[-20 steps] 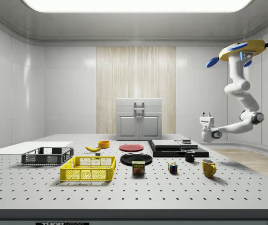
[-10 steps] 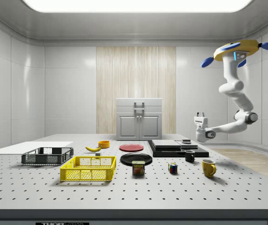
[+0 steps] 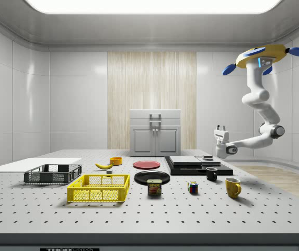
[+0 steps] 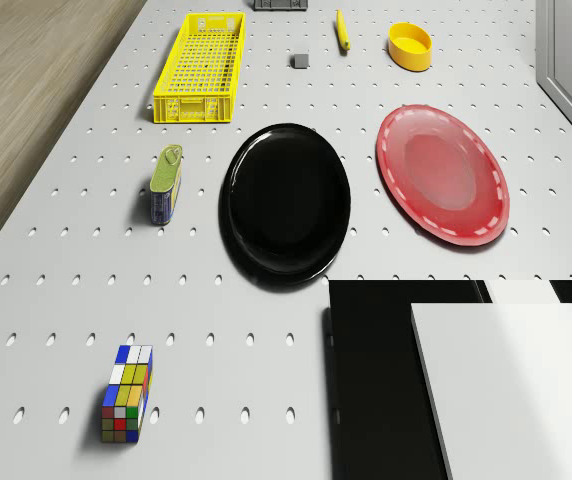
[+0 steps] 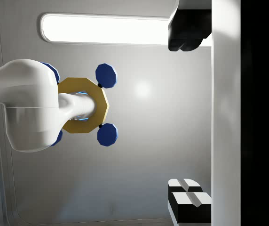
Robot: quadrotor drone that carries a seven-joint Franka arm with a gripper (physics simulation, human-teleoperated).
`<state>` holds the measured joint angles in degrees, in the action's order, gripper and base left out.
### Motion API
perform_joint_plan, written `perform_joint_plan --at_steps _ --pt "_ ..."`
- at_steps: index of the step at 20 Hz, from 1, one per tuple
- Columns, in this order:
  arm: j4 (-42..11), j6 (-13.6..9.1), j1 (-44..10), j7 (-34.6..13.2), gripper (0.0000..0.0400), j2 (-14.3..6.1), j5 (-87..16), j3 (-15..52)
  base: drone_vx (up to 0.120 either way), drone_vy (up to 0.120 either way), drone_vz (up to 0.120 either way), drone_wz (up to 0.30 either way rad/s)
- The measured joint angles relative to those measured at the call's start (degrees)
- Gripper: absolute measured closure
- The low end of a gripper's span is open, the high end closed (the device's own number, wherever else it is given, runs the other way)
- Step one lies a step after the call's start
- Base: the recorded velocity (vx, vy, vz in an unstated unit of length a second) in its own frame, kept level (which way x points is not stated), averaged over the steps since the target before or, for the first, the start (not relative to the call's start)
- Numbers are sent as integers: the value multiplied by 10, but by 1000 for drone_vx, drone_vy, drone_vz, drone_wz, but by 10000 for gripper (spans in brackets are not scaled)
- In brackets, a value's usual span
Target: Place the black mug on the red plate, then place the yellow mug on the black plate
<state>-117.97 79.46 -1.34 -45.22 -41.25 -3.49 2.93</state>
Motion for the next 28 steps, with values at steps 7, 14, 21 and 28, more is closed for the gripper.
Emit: perform_joint_plan --at_steps 7,14,21,28 --pt "-11 4 -18 -11 0 -4 -83 59 97 0 -11 0" --pt "-87 17 -74 -51 0 -23 -326 224 120 0 -120 0" --pt "-325 10 -215 -184 0 -76 -761 469 120 -6 -120 0" --pt "-455 -78 -421 -340 0 -128 -1030 612 86 -74 -97 0"
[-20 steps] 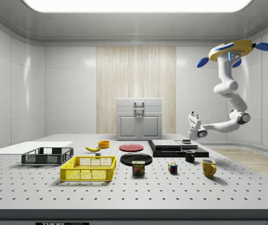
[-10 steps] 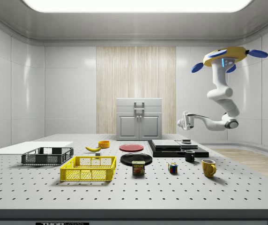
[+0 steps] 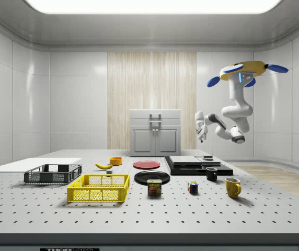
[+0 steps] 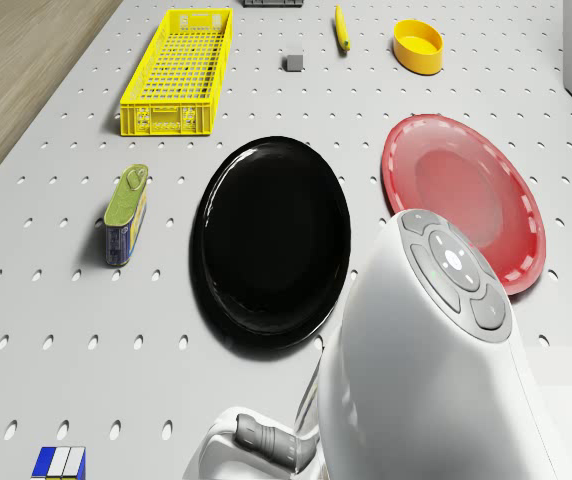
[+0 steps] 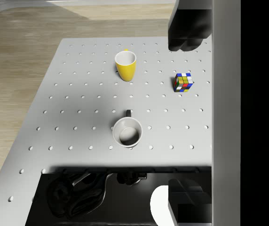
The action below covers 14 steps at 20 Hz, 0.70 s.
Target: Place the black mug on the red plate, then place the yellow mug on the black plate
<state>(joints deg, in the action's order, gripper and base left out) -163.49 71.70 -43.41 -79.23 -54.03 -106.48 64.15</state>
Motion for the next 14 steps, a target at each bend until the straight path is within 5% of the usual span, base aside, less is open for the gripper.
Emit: perform_joint_plan --at_steps 5,14 --pt "-19 -38 -88 -58 0 -30 -56 44 -8 0 -120 0" --pt "-24 -47 -150 -100 0 -67 -71 75 -120 0 -120 0"
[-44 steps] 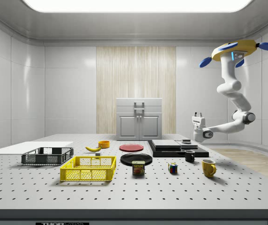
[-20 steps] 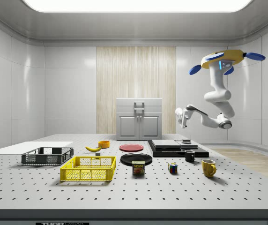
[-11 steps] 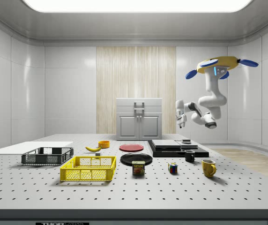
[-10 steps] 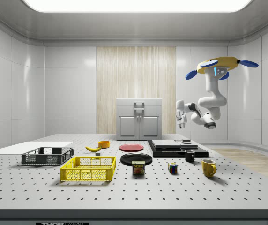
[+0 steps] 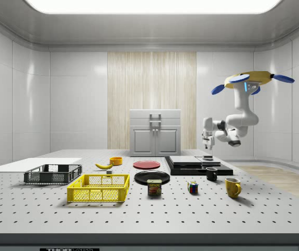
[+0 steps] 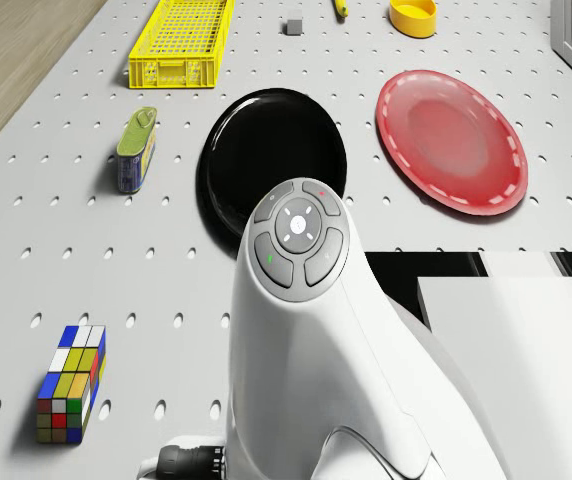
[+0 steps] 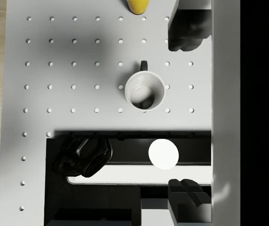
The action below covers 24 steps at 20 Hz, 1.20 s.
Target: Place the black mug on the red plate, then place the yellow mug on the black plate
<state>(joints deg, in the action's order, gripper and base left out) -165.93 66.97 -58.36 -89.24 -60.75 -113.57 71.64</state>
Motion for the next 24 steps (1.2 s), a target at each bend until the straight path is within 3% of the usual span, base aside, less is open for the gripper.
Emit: perform_joint_plan --at_steps 21,24 --pt "4 49 -35 -30 0 -65 29 27 -8 11 -120 0" --pt "4 56 -38 -32 0 -73 33 29 80 0 -40 0"
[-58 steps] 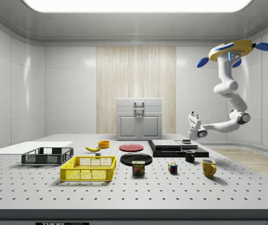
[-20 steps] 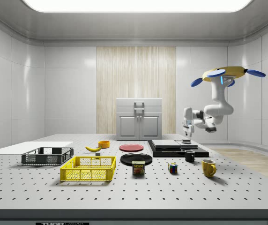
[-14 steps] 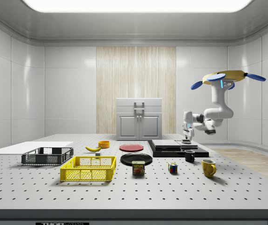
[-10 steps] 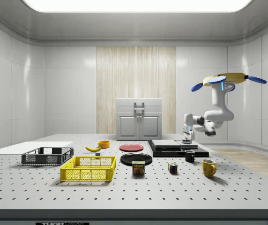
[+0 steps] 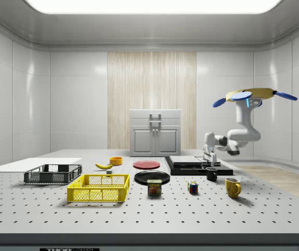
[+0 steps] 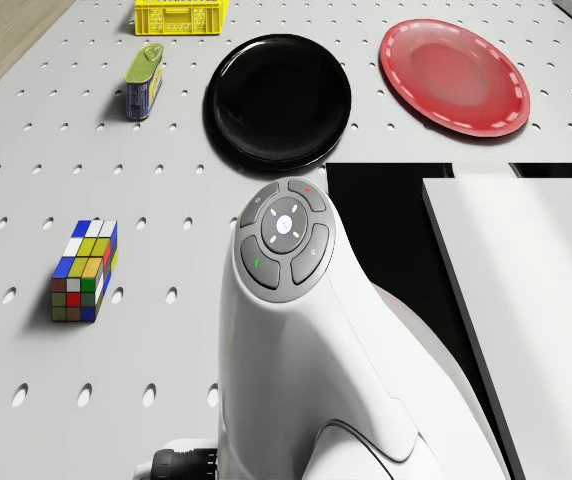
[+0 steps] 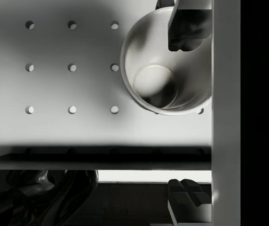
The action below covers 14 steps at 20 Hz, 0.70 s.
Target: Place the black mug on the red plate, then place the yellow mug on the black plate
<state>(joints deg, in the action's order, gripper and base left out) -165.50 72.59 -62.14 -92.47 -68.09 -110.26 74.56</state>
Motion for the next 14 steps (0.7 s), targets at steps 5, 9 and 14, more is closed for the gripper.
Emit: perform_joint_plan --at_steps 5,9,14 --pt "3 20 -1 -1 0 -17 -6 -11 0 0 0 0" --pt "6 39 -1 0 0 -31 -19 -27 0 0 0 0" --pt "10 56 -4 -1 0 -45 -26 -38 0 0 0 0"
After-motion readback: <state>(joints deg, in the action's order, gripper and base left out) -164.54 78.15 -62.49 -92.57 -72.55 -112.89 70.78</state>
